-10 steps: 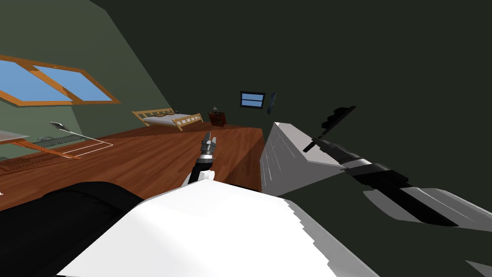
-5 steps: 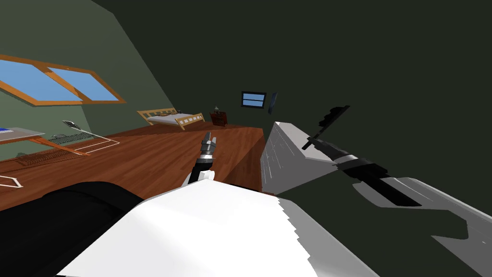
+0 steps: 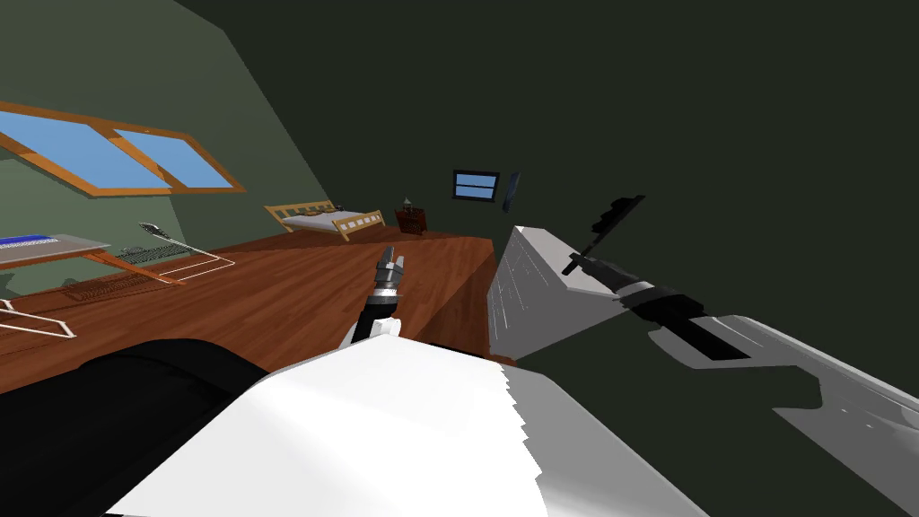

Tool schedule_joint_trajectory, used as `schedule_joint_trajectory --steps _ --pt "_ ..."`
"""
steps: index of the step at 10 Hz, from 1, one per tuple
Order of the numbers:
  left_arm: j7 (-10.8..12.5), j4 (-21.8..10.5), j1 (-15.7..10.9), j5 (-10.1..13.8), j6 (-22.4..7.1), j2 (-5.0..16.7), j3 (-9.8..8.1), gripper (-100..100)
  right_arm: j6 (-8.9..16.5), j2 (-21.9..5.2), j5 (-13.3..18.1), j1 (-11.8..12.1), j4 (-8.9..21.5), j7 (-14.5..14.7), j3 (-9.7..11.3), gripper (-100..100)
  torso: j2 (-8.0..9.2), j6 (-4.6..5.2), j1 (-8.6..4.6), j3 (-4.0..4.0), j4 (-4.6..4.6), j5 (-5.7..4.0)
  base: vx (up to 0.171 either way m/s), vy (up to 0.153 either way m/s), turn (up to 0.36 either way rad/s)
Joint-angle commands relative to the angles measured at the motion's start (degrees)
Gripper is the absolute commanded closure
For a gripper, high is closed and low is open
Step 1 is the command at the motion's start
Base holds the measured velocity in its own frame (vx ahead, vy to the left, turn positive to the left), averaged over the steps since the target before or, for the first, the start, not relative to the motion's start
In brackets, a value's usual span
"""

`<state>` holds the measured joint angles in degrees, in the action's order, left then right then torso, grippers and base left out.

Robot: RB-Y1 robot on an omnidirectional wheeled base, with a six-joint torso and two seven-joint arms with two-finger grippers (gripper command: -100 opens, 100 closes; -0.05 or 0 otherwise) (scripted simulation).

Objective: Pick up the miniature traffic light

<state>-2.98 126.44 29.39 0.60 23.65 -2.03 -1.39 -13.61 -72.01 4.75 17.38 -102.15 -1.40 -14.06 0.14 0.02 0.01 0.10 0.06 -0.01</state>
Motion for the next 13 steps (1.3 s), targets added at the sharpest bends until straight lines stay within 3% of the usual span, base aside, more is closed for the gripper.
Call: schedule_joint_trajectory --steps 1,2,3,6,7,8,11,13 --pt "0.0 0.0 0.0 0.0 0.0 0.0 0.00 0 0.1 0.0 0.0 -2.9 0.3 -0.1 2.5 -100 0.00 0.00 0.00 0.00 0.00 0.00 0.015 0.010 -0.001" --pt "0.0 0.0 0.0 0.0 0.0 0.0 0.00 0 0.1 0.0 0.0 -4.7 0.3 -0.1 2.5 -100 -0.14 -0.01 0.01 -0.09 -0.04 0.00 0.015 0.006 0.004" --pt "0.0 0.0 0.0 0.0 0.0 0.0 0.00 0 1.9 -2.7 1.0 -6.4 3.1 -0.9 5.1 -100 -0.19 -0.01 0.00 -0.12 -0.05 0.00 -0.099 0.015 0.114" --pt "0.0 0.0 0.0 0.0 0.0 0.0 0.00 0 1.9 -2.7 1.0 -12.1 5.5 -0.9 10.3 -100 0.19 0.03 -0.04 0.11 0.04 -0.01 -0.082 0.000 0.010" --pt "0.0 0.0 0.0 0.0 0.0 0.0 0.00 0 1.9 -2.7 1.0 -14.2 5.5 -0.9 10.5 -100 0.02 0.01 -0.07 0.01 0.00 -0.02 0.004 -0.011 0.004" --pt "0.0 0.0 0.0 0.0 0.0 0.0 0.00 0 3.7 -5.4 2.0 -15.9 8.5 -1.7 13.1 -100 -0.11 0.00 -0.07 -0.06 -0.02 -0.01 -0.090 0.001 0.104" --pt "0.0 0.0 0.0 0.0 0.0 0.0 0.00 0 3.7 -5.4 2.0 -21.7 10.6 -1.7 18.5 -100 0.18 0.03 -0.05 0.11 0.04 -0.02 -0.080 0.000 0.016" --pt "0.0 0.0 0.0 0.0 0.0 0.0 0.00 0 3.7 -5.4 2.0 -24.1 10.6 -1.7 18.6 -100 -0.08 0.01 -0.01 -0.05 -0.02 0.00 0.005 0.000 0.002"
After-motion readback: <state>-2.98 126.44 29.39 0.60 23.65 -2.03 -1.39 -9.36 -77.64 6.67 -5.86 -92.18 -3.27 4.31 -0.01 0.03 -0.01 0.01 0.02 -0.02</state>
